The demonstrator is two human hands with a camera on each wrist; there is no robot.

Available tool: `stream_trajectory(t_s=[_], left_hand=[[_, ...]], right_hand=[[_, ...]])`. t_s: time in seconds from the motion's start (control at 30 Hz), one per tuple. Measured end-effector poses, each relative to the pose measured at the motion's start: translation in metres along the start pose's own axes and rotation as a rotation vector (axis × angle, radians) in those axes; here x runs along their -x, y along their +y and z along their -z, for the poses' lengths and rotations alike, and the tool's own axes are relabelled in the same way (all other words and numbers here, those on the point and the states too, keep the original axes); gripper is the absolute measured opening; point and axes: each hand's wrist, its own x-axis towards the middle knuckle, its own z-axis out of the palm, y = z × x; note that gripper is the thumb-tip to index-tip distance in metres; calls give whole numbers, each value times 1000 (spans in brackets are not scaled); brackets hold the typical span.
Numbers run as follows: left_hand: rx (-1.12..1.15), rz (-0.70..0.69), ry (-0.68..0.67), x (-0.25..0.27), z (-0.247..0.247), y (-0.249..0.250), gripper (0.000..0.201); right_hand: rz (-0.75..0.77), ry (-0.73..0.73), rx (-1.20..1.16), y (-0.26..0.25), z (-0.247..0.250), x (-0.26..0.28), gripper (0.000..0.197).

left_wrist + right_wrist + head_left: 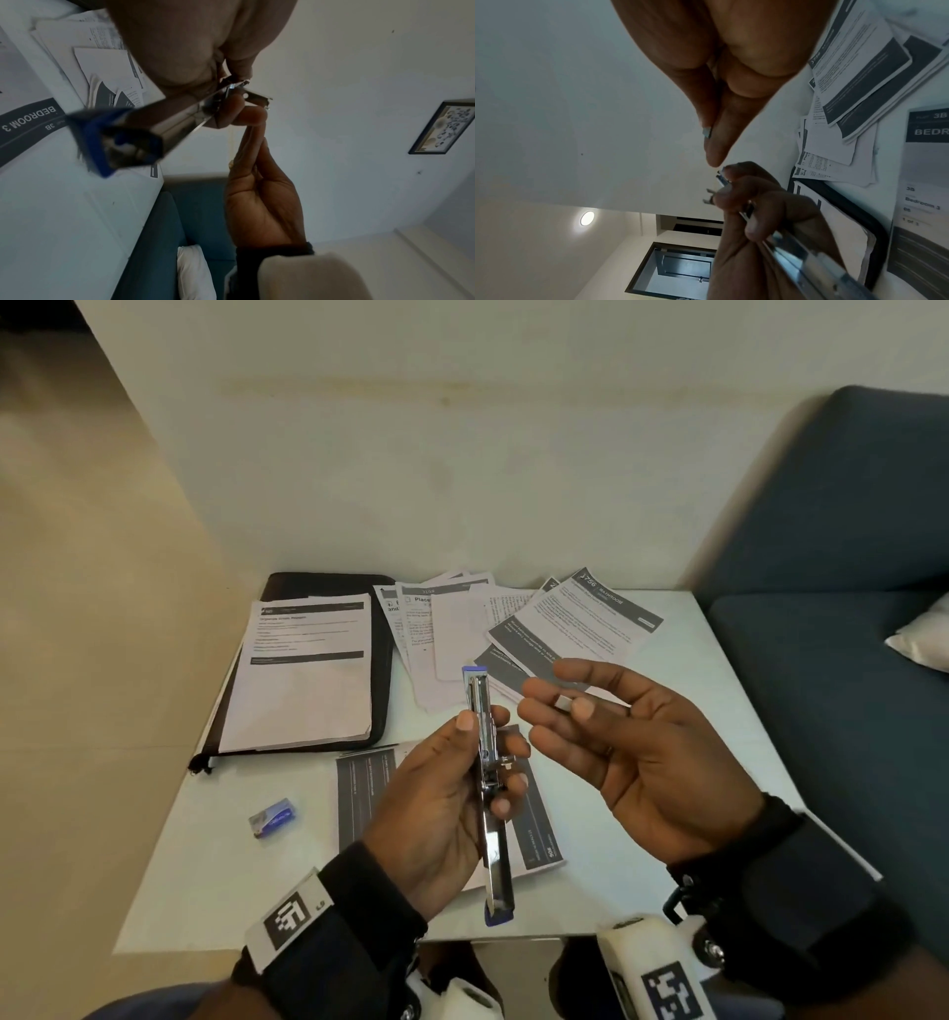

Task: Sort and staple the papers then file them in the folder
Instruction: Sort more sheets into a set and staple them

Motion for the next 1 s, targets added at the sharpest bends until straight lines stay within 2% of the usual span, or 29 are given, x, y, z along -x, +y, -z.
stream_trajectory(t_s=[0.2, 0.4, 0.7, 0.87, 1.0], left_hand=[[-20, 20, -27, 1, -1, 2, 36], [-16, 36, -39, 2, -1, 1, 34], [-7, 56, -50, 2, 1, 0, 34], [-11, 57, -39, 0, 3, -1, 35], [-16, 52, -32, -1, 4, -2, 39]], right_hand=[[11, 100, 76, 3, 3, -3, 38], [31, 130, 84, 7, 6, -7, 47], [-42, 84, 219, 5, 3, -4, 25], [-14, 68, 328, 6, 4, -4, 26], [-29, 79, 263, 7, 9, -5, 23]])
